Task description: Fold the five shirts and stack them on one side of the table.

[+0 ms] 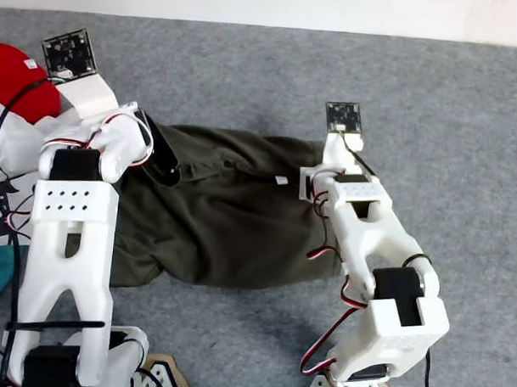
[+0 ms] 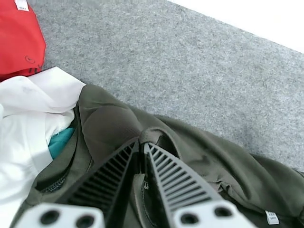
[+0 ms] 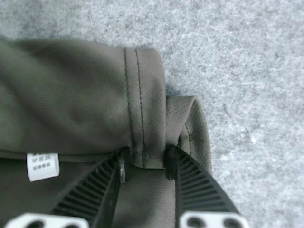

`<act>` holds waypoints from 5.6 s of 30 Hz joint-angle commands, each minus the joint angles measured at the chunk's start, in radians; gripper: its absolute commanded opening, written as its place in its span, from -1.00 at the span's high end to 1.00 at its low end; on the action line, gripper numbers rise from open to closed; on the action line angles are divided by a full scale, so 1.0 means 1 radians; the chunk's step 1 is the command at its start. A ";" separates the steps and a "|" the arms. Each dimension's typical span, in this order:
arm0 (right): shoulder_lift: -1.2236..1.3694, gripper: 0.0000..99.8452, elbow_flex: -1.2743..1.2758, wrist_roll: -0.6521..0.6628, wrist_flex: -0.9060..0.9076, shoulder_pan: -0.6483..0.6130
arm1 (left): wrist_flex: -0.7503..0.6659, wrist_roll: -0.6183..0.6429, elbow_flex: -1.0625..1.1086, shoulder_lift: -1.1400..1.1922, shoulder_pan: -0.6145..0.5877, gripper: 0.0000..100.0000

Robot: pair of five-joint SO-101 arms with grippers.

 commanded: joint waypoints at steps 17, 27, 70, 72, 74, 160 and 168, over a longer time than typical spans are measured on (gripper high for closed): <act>-0.041 0.99 -0.102 -0.011 -0.012 0.050 | -0.081 0.011 -0.018 -0.041 -0.001 0.99; -0.630 0.99 0.027 -0.006 -0.007 0.162 | -0.018 0.034 -0.320 -0.045 0.001 0.99; -1.107 0.99 -0.978 0.101 0.990 0.263 | 0.385 0.117 -0.987 -0.435 -0.320 0.99; -1.078 0.99 -0.901 0.101 0.980 0.277 | 0.381 0.118 -0.920 -0.348 -0.351 0.99; -1.053 0.99 -0.814 0.095 0.934 0.275 | 0.336 0.120 -0.863 -0.260 -0.341 0.99; -0.687 0.99 -0.318 0.160 0.875 0.217 | 0.913 -0.106 -0.217 -0.024 -0.050 0.99; -0.921 0.99 -0.044 0.207 0.845 0.222 | 0.913 -0.158 0.101 -0.349 -0.058 0.99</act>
